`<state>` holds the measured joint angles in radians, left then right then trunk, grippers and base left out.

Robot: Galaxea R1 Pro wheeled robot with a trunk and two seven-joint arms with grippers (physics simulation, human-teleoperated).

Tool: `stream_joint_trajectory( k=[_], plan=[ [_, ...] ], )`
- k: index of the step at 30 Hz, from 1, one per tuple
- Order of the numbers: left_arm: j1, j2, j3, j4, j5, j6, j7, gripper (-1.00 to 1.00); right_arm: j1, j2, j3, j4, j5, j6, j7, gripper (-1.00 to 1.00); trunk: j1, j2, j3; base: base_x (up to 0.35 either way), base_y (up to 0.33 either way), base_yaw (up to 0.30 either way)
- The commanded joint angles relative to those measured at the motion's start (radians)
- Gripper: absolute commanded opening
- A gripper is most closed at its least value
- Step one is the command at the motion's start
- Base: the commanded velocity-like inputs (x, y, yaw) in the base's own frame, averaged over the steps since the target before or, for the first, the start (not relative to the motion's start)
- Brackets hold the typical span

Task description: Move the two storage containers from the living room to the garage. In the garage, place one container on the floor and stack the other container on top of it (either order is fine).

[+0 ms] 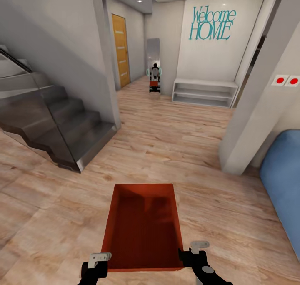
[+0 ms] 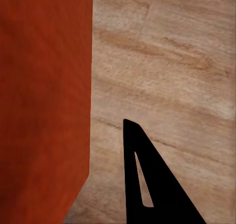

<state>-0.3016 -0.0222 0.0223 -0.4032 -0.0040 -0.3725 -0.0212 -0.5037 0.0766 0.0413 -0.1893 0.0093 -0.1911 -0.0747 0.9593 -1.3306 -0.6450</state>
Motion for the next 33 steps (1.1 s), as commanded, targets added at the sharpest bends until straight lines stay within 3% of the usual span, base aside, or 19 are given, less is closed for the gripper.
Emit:
stream_joint_trajectory(
  k=[1, 33],
  plan=[
    [-0.001, 0.001, 0.015, 0.0, 0.01, -0.002, 0.009, -1.0, -0.001, -0.015, -0.009, 0.001, 0.0, -0.004, -0.011, -1.0, 0.001, 0.0, -0.001, 0.347, 0.0, -0.019],
    [-0.001, 0.001, 0.015, 0.001, 0.01, 0.0, 0.009, -1.0, -0.001, -0.015, -0.009, 0.001, 0.0, -0.004, -0.011, -1.0, 0.001, 0.0, -0.001, 0.347, 0.0, -0.001]
  ],
)
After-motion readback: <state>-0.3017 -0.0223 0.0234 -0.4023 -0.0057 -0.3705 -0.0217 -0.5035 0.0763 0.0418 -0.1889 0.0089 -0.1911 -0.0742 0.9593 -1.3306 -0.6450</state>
